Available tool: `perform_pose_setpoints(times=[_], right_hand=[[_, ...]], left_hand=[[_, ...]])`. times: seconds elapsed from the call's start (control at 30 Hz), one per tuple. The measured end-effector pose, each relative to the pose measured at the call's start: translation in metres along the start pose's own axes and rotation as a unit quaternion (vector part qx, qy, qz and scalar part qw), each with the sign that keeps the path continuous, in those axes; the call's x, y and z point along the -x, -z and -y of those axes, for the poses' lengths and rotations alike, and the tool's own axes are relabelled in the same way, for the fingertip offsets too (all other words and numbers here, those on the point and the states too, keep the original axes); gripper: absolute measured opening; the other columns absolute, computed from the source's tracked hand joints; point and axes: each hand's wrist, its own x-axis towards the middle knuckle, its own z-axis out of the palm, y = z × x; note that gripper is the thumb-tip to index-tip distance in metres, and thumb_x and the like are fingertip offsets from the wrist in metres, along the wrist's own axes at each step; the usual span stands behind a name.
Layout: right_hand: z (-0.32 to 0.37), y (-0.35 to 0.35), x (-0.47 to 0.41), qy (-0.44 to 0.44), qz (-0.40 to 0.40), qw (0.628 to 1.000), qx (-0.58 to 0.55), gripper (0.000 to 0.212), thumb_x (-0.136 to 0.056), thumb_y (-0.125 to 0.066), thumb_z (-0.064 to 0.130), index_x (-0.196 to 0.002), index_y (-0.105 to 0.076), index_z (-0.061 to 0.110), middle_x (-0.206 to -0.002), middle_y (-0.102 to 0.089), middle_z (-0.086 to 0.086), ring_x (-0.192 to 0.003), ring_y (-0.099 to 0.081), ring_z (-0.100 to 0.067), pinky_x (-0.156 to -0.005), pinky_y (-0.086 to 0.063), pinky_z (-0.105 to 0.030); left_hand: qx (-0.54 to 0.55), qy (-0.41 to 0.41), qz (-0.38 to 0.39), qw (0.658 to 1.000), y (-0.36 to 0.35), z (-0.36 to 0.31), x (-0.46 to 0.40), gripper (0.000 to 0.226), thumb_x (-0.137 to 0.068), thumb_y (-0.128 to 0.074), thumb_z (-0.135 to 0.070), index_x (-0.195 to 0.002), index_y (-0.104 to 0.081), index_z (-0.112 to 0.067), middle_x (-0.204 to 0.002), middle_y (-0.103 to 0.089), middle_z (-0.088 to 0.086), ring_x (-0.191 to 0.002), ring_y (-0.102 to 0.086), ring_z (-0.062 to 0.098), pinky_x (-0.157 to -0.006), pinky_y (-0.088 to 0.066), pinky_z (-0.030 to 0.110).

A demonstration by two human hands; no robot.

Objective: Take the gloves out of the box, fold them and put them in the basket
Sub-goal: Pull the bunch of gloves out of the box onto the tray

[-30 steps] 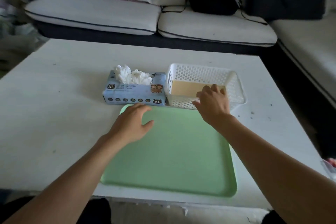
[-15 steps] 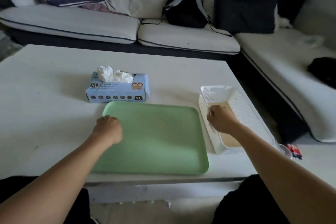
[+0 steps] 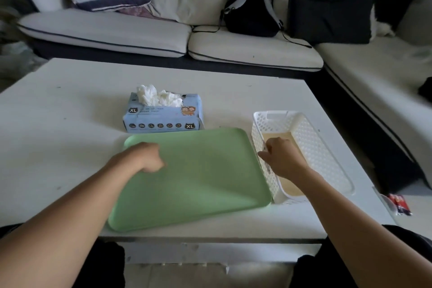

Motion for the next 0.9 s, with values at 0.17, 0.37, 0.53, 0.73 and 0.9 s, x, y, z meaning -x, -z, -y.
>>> perform_pose_setpoints(times=[0.17, 0.37, 0.53, 0.73, 0.9], right_hand=[[0.02, -0.002, -0.006, 0.022, -0.118, 0.992, 0.049, 0.04, -0.094, -0.065, 0.039, -0.121, -0.056, 0.011, -0.11, -0.065, -0.008, -0.097, -0.063, -0.032, -0.074, -0.048, -0.037], [0.054, -0.032, 0.01, 0.097, 0.001, 0.989, 0.11, 0.045, -0.092, -0.059, 0.045, -0.131, -0.054, 0.023, -0.128, -0.058, -0.001, -0.115, -0.06, -0.029, -0.09, -0.052, -0.04], [0.029, -0.05, 0.0, 0.026, 0.105, 0.986, 0.124, 0.049, -0.091, -0.063, 0.044, -0.123, -0.055, 0.008, -0.126, -0.059, -0.014, -0.116, -0.058, -0.035, -0.095, -0.047, -0.038], [0.075, -0.034, -0.015, 0.109, -0.012, 0.993, -0.043, 0.058, -0.091, -0.065, 0.047, -0.139, -0.053, 0.016, -0.133, -0.061, -0.002, -0.119, -0.06, -0.025, -0.096, -0.049, -0.034], [0.146, -0.023, -0.083, -0.067, 0.075, 0.9, -0.424, 0.043, -0.088, -0.067, 0.05, -0.106, -0.054, 0.014, -0.095, -0.053, -0.003, -0.098, -0.06, -0.023, -0.104, -0.048, -0.05]], left_hand=[[0.024, 0.105, -0.064, 0.992, 0.021, 0.042, -0.009, 0.061, -0.093, -0.064, -0.036, -0.142, -0.042, -0.006, -0.141, -0.048, 0.019, -0.122, -0.055, 0.034, -0.092, -0.05, 0.033], [0.026, 0.053, -0.074, 0.996, -0.018, 0.039, -0.023, 0.045, -0.087, -0.054, 0.001, -0.132, -0.052, 0.005, -0.13, -0.051, 0.021, -0.117, -0.061, 0.038, -0.095, -0.053, 0.039], [0.088, -0.062, -0.116, 0.987, -0.001, 0.03, -0.022, 0.049, -0.088, -0.051, 0.004, -0.137, -0.045, 0.0, -0.137, -0.052, 0.023, -0.122, -0.056, 0.038, -0.096, -0.049, 0.043], [0.296, -0.092, -0.165, 0.936, 0.052, 0.031, 0.006, 0.032, -0.097, -0.06, -0.016, -0.129, -0.055, -0.017, -0.118, -0.063, 0.001, -0.107, -0.06, 0.024, -0.08, -0.047, 0.031], [0.525, -0.004, -0.152, 0.837, 0.044, 0.036, -0.018, 0.01, -0.091, -0.064, -0.016, -0.099, -0.067, -0.02, -0.076, -0.06, -0.003, -0.067, -0.051, 0.015, -0.056, -0.034, 0.025]])
